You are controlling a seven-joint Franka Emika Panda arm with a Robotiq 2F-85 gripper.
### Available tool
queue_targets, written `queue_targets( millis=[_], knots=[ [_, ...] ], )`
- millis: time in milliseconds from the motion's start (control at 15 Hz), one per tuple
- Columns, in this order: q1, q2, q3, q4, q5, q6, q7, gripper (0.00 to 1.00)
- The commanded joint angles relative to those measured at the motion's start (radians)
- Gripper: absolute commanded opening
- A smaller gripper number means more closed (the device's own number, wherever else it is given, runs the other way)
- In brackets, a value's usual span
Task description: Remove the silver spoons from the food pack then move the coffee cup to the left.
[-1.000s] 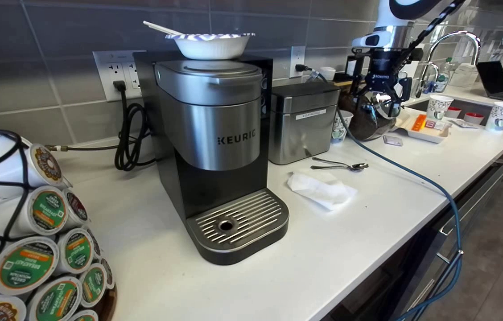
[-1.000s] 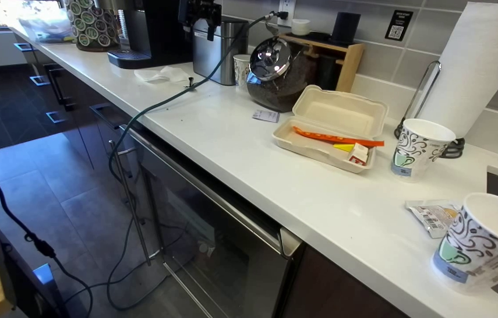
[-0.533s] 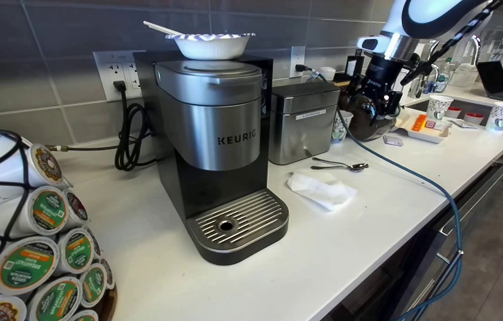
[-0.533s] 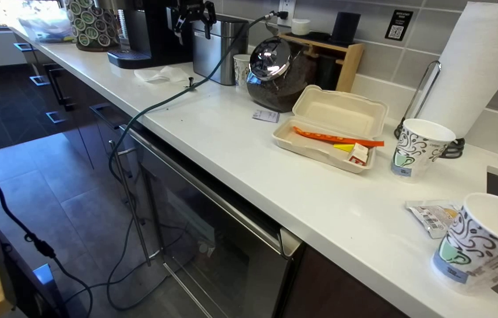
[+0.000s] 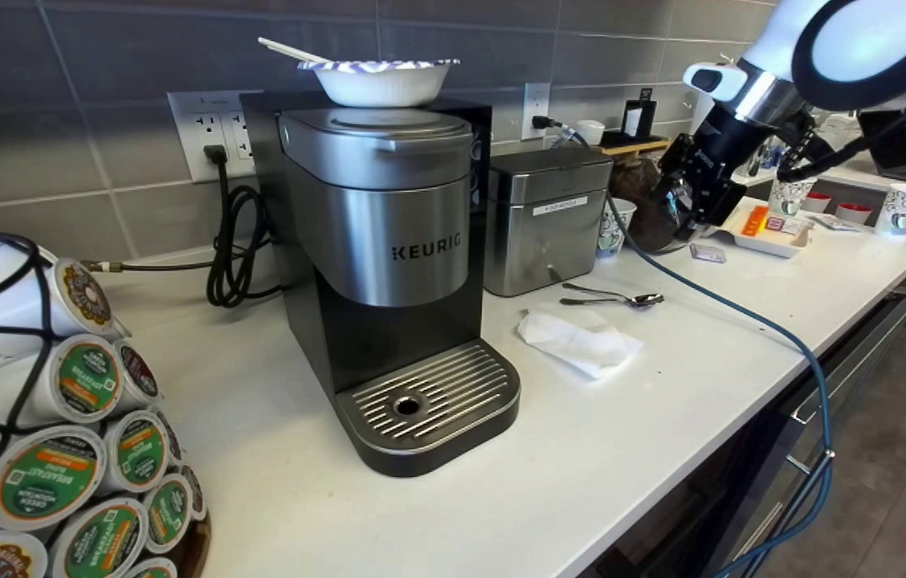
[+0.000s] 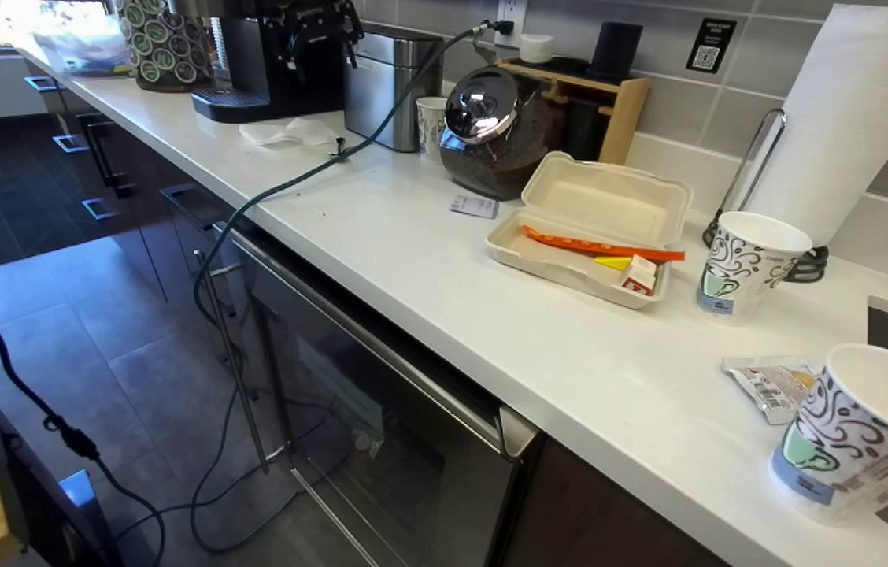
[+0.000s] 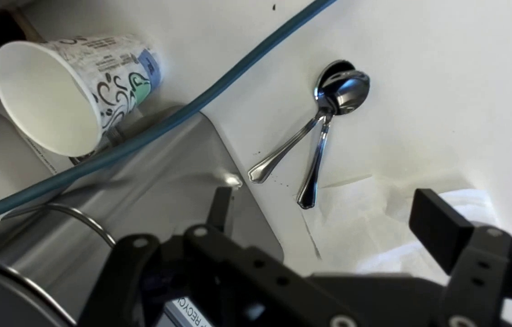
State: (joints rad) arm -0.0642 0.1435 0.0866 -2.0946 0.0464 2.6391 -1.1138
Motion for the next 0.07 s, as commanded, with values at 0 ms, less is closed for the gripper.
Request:
queue_targets(
  millis=[0],
  knots=[
    [0.009,-0.002,-0.008,0.002,0.000,-0.002,0.002,1.00]
  ],
)
